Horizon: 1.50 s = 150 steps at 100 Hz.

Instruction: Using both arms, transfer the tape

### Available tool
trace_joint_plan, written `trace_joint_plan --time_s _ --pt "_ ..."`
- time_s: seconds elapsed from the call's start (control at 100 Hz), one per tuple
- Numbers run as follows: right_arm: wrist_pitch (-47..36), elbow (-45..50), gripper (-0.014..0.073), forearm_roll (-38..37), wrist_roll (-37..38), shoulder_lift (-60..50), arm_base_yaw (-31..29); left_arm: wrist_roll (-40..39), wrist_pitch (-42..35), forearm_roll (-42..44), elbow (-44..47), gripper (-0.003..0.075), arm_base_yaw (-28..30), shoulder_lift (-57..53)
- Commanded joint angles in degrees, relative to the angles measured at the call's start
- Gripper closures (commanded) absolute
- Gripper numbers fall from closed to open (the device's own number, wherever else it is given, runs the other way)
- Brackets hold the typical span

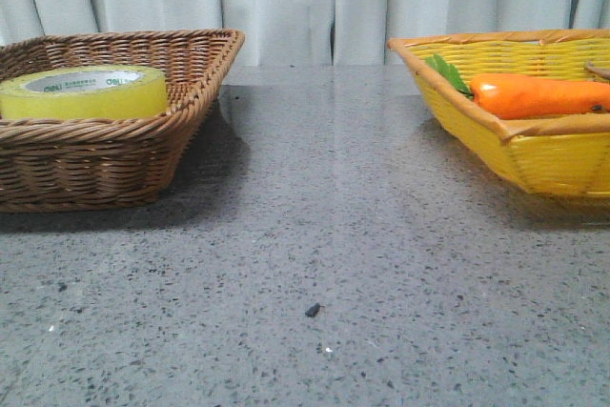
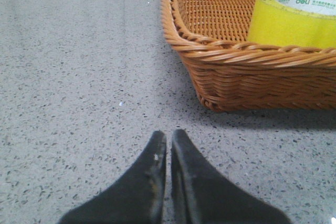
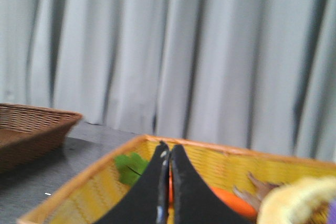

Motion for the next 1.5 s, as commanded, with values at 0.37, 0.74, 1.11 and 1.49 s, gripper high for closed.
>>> trace_joint_plan --time_s 0.37,0.74,1.11,1.49 --pt "16.0 1.2 0.064 2.4 -0.3 -3.0 -9.0 -0.6 -2.6 -0.2 0.6 0.0741 0.2 -1.7" --pt "32.6 1.2 0.064 2.5 -0.3 -5.6 -9.6 -0.6 -2.6 -0.2 0.6 0.0741 0.2 -1.7" --pt "34.5 1.2 0.064 2.5 -0.3 -5.6 -9.6 -0.6 -2.6 -0.2 0.6 0.0741 0.2 -1.7" --pt "34.5 1.2 0.064 2.5 -0.3 -5.6 -9.6 -0.6 -2.6 -0.2 0.6 0.0741 0.2 -1.7"
